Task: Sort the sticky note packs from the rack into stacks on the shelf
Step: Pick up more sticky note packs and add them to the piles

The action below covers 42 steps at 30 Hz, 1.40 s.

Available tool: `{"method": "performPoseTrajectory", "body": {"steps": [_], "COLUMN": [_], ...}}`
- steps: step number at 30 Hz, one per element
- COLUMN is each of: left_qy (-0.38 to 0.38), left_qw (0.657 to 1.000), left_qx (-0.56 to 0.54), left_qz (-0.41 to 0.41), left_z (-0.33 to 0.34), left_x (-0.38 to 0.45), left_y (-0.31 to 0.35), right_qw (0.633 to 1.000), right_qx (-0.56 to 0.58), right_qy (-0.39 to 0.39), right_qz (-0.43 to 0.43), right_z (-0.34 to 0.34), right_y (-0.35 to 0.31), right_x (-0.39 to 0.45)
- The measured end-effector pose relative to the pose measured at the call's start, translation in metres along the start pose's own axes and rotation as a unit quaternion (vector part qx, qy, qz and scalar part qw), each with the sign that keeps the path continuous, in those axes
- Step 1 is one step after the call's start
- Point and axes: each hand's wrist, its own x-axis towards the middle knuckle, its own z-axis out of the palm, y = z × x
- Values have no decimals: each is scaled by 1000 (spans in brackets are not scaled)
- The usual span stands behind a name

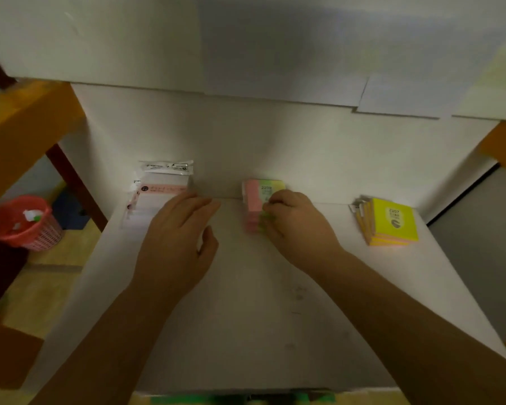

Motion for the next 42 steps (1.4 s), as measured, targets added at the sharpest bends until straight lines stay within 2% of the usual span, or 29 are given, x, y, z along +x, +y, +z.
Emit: {"method": "performPoseTrajectory", "body": {"steps": [3, 10, 13, 18, 22, 25, 29, 33, 39, 42], "left_qy": [10, 45, 16, 27, 40, 42, 2, -45, -111, -155], "left_qw": [999, 996, 996, 991, 980, 971, 963, 956, 949, 946], "left_qx": [-23, -41, -60, -95, -144, -164, -173, -178, -156, -135], "left_qz": [33, 69, 65, 89, 131, 167, 207, 230, 251, 253], "left_z": [7, 19, 29, 33, 31, 24, 24, 42, 78, 94], "left_x": [10, 35, 49, 64, 66, 61, 50, 26, -10, -19], "left_y": [14, 63, 97, 182, 261, 330, 424, 503, 582, 610], "right_qw": [1000, 994, 989, 974, 944, 919, 884, 869, 847, 831], "right_qx": [-13, 14, -2, -43, -95, -133, -167, -168, -175, -153], "right_qy": [-25, 87, 112, 181, 273, 299, 293, 246, 157, 141], "right_qz": [10, 70, 93, 131, 161, 219, 323, 396, 476, 516], "right_z": [-13, -63, -94, -155, -212, -252, -284, -296, -302, -305], "right_y": [-6, 2, 10, 25, 48, 75, 117, 159, 208, 227], "right_x": [-7, -65, -100, -165, -231, -291, -377, -462, -559, -590]}}
